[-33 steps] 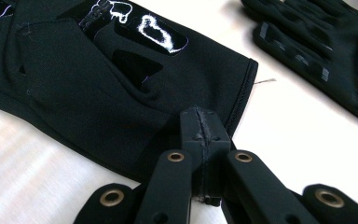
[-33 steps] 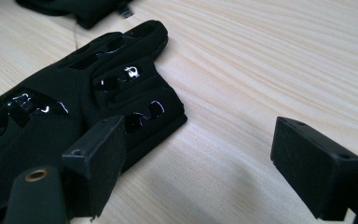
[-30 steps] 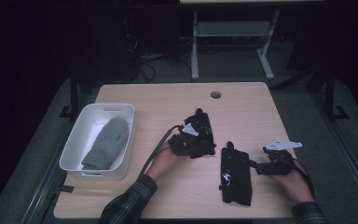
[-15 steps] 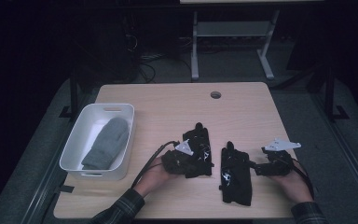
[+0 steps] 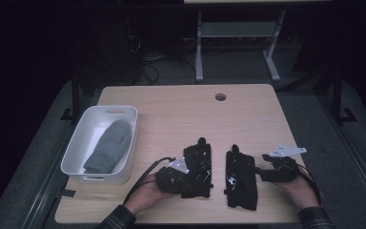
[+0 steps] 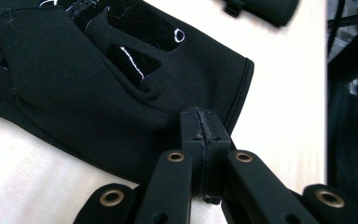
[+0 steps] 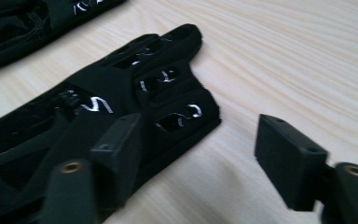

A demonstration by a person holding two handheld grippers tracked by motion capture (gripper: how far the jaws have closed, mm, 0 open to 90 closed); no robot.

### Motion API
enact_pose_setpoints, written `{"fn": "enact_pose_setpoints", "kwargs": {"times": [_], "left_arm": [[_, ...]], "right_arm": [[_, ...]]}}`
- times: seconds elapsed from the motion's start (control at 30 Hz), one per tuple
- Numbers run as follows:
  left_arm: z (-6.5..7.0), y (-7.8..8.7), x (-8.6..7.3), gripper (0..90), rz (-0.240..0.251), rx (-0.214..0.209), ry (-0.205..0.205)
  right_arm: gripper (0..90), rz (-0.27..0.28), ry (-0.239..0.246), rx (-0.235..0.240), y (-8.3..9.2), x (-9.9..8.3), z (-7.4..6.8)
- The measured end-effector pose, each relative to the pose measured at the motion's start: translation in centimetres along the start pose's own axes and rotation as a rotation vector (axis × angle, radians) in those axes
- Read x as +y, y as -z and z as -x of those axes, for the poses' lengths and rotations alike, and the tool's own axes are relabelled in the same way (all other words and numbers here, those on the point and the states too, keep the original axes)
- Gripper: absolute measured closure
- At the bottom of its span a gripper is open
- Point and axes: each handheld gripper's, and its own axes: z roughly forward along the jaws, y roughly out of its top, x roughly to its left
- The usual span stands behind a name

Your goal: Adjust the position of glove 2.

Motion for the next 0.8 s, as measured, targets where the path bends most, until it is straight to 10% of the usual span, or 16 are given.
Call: {"fn": "enact_pose_setpoints", "kwargs": {"times": [0.27, 0.53, 0.8], "left_arm": [[-1.1, 2.2, 0.4, 63.6, 0.115, 0.107, 0.063], [-3.8, 2.7, -0.2, 45.0, 0.144, 0.206, 0.169], [-4.2, 1.8, -0.1, 44.1, 0.140, 0.199, 0.195]], "right_arm": [[88.0, -0.050, 0.034, 0.062, 1.1, -0.6, -1.3], [90.0, -0.117, 0.057, 0.100, 0.7, -1.4, -1.9], [90.0, -0.125, 0.113, 0.133, -0.8, -0.4, -3.3]]}}
